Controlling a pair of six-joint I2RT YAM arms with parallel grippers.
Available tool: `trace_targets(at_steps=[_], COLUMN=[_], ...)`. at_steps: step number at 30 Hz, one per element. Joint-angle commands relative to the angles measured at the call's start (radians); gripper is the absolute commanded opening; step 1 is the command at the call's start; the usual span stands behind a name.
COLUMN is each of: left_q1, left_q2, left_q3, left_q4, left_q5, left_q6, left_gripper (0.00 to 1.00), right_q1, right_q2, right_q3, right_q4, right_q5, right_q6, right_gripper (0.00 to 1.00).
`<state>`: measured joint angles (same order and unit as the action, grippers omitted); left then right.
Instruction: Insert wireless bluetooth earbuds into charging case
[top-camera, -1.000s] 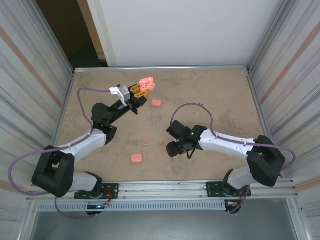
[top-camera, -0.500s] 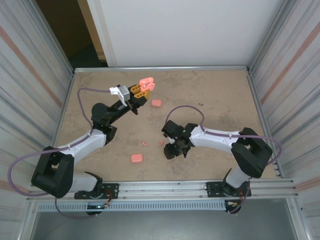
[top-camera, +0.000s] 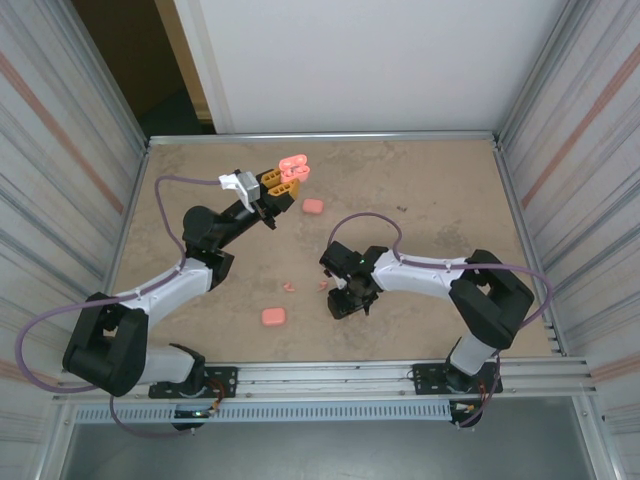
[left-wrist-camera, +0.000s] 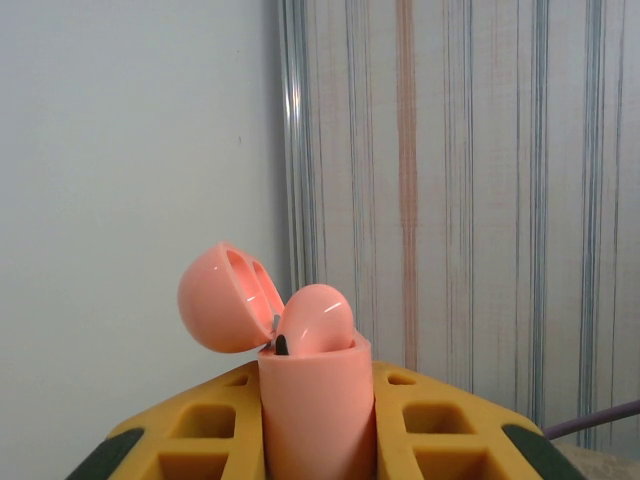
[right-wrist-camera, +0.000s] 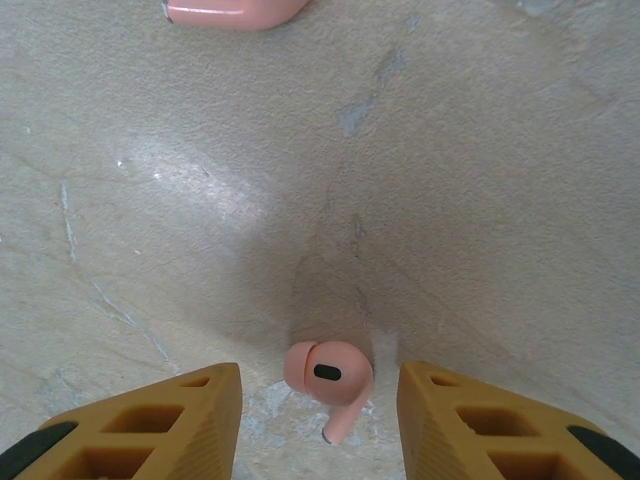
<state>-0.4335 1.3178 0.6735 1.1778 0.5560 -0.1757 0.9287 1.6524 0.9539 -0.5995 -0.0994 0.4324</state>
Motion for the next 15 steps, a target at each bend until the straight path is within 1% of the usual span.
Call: trace_targets(at_steps=[1, 5, 7, 14, 15], left_q1=[-0.005, -0.005, -0.005, -0.005, -0.005], left_q2=[-0.04, -0.039, -0.038, -0.036, -0.036], left_q3=[-0.008, -0.009, -0.007, -0.006, -0.006], left_q4=[0.015, 0.015, 0.015, 0.016, 0.015], left_q5=[-0.003, -0.003, -0.003, -0.003, -0.002], left_q6=[0.025, 0.024, 0.024, 0.023, 0.023], left_gripper=[0.0, 0.0, 0.0, 0.0, 0.0], right_q1=[-0.005, -0.005, -0.004, -0.005, -0.005], right_q2=[0.02, 0.028, 0.032, 0.043, 0.043], right_q3=[0.029, 0.028, 0.029, 0.03, 0.03], right_q4=[-0.006, -0.005, -0.002, 0.001, 0.0], right_q5=[-0.009, -0.007, -0.007, 0.003, 0.003], right_q6=[-0.012, -0.012, -0.014, -0.015, -0.014], right_gripper=[0.45, 0.44, 0.4, 0.4, 0.38])
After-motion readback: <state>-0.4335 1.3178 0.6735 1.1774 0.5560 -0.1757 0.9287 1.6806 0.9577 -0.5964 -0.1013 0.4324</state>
